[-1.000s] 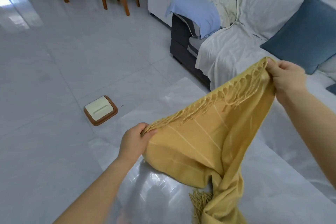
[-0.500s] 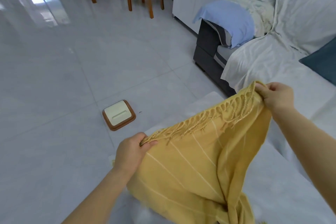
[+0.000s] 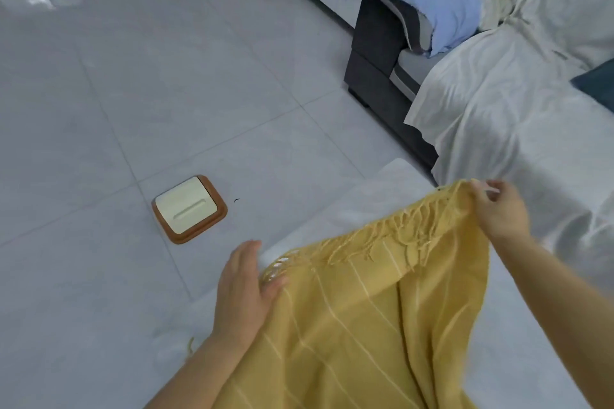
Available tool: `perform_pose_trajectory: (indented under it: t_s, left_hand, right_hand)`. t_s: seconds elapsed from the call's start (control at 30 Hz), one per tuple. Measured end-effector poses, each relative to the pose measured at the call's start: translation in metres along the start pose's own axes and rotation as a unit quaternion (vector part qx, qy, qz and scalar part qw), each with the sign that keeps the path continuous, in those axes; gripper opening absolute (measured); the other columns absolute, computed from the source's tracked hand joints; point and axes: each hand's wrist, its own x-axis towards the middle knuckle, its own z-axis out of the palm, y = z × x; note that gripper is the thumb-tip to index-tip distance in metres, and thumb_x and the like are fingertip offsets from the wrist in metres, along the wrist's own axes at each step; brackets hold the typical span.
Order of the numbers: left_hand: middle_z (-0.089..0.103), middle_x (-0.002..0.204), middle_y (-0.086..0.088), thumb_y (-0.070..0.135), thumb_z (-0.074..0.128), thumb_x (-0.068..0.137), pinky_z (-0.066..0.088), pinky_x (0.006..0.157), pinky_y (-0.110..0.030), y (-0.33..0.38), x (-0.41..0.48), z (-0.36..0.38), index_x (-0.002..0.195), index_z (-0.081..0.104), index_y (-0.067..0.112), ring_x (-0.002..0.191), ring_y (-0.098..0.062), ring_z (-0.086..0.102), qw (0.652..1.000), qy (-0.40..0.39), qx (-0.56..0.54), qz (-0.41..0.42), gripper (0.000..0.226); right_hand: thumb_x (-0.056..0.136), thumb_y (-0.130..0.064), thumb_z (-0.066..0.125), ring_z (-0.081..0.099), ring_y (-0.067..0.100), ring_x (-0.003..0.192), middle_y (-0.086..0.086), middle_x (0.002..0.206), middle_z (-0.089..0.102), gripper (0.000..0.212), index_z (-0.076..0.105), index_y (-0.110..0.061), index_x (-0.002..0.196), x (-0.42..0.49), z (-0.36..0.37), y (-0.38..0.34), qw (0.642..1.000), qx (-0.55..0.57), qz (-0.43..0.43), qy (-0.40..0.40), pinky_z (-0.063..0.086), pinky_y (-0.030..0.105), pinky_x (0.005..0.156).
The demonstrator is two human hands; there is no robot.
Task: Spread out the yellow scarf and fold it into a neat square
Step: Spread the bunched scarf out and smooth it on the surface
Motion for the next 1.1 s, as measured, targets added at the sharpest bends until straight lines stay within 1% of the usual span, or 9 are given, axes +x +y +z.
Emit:
perform_pose_trajectory:
  t_s: [0.07,0.13,0.23,0.33,0.5,0.63,0.83,0.97,1.1]
  left_hand:
    - [0.031,0.149,-0.009,0.055,0.048,0.087,0.024,0.113,-0.042,-0.005,-0.008,0.010,0.142,0.029,0.007,0.138,-0.022,0.026,0.996,0.003,0.072,0.061,0.075]
    - [0.016,0.155,-0.009,0.062,0.026,0.090,0.012,0.114,-0.041,-0.005,-0.024,0.021,0.147,0.017,0.006,0.143,-0.022,0.014,0.981,-0.050,0.136,0.131,0.080]
    - [0.018,0.155,-0.012,0.062,0.031,0.087,0.012,0.112,-0.041,-0.007,-0.047,0.042,0.146,0.020,0.004,0.144,-0.023,0.013,0.949,-0.143,0.208,0.189,0.084]
    - [0.028,0.151,-0.013,0.068,0.034,0.082,0.013,0.111,-0.040,-0.024,-0.053,0.055,0.144,0.026,0.004,0.142,-0.023,0.016,0.932,-0.208,0.245,0.170,0.089]
    - [0.027,0.152,-0.012,0.077,0.025,0.082,0.019,0.109,-0.042,-0.064,-0.051,0.052,0.142,0.030,0.003,0.142,-0.022,0.016,0.907,-0.263,0.272,0.184,0.096]
    - [0.025,0.153,-0.010,0.080,0.028,0.078,0.021,0.109,-0.043,-0.074,-0.038,0.050,0.142,0.032,0.004,0.142,-0.022,0.020,0.907,-0.235,0.275,0.216,0.100]
    - [0.023,0.154,-0.009,0.079,0.032,0.077,0.021,0.109,-0.044,-0.077,-0.022,0.052,0.144,0.030,0.005,0.142,-0.022,0.020,0.914,-0.205,0.268,0.225,0.099]
    - [0.021,0.155,-0.008,0.076,0.035,0.078,0.020,0.110,-0.044,-0.076,-0.023,0.051,0.144,0.030,0.006,0.143,-0.021,0.018,0.915,-0.203,0.266,0.223,0.096]
    - [0.020,0.155,-0.008,0.073,0.035,0.080,0.020,0.110,-0.044,-0.076,-0.021,0.049,0.145,0.029,0.007,0.143,-0.020,0.018,0.913,-0.211,0.268,0.223,0.093]
  right_hand:
    - [0.084,-0.065,0.039,0.036,0.030,0.133,0.012,0.145,0.038,0.081,0.029,-0.011,0.143,-0.010,0.020,0.010,0.998,-0.066,-0.005,0.002,0.025,0.049,0.109]
    - [0.091,-0.060,0.033,0.021,0.028,0.140,0.011,0.154,0.022,0.074,0.018,-0.014,0.147,-0.033,0.043,0.022,0.985,-0.157,-0.060,-0.024,0.012,0.051,0.112]
    - [0.082,-0.076,0.020,0.003,0.025,0.144,0.007,0.158,0.000,0.085,0.006,-0.026,0.150,-0.078,0.083,0.042,0.951,-0.245,-0.135,-0.133,0.005,0.049,0.114]
    - [0.068,-0.085,0.000,-0.011,0.027,0.144,0.006,0.157,-0.014,0.094,-0.006,-0.036,0.148,-0.102,0.117,0.059,0.919,-0.303,-0.140,-0.208,-0.001,0.047,0.116]
    - [0.072,-0.082,0.006,-0.015,0.033,0.142,0.005,0.156,-0.021,0.080,-0.014,-0.049,0.142,-0.105,0.139,0.079,0.921,-0.305,-0.076,-0.231,-0.003,0.053,0.114]
    - [0.070,-0.088,0.004,-0.015,0.032,0.142,0.002,0.155,-0.022,0.079,-0.016,-0.055,0.139,-0.085,0.148,0.094,0.913,-0.344,-0.099,-0.196,-0.003,0.055,0.113]
    - [0.069,-0.088,0.010,-0.015,0.026,0.143,0.002,0.156,-0.018,0.087,-0.004,-0.046,0.144,-0.034,0.158,0.083,0.918,-0.342,-0.087,-0.179,-0.001,0.052,0.115]
    - [0.073,-0.083,0.006,-0.014,0.025,0.144,0.007,0.157,-0.015,0.087,-0.005,-0.039,0.148,-0.044,0.158,0.070,0.911,-0.371,-0.084,-0.158,-0.004,0.051,0.115]
    - [0.077,-0.082,0.013,-0.016,0.028,0.143,0.006,0.156,-0.018,0.085,-0.012,-0.039,0.146,-0.071,0.166,0.063,0.929,-0.321,-0.039,-0.181,-0.003,0.052,0.114]
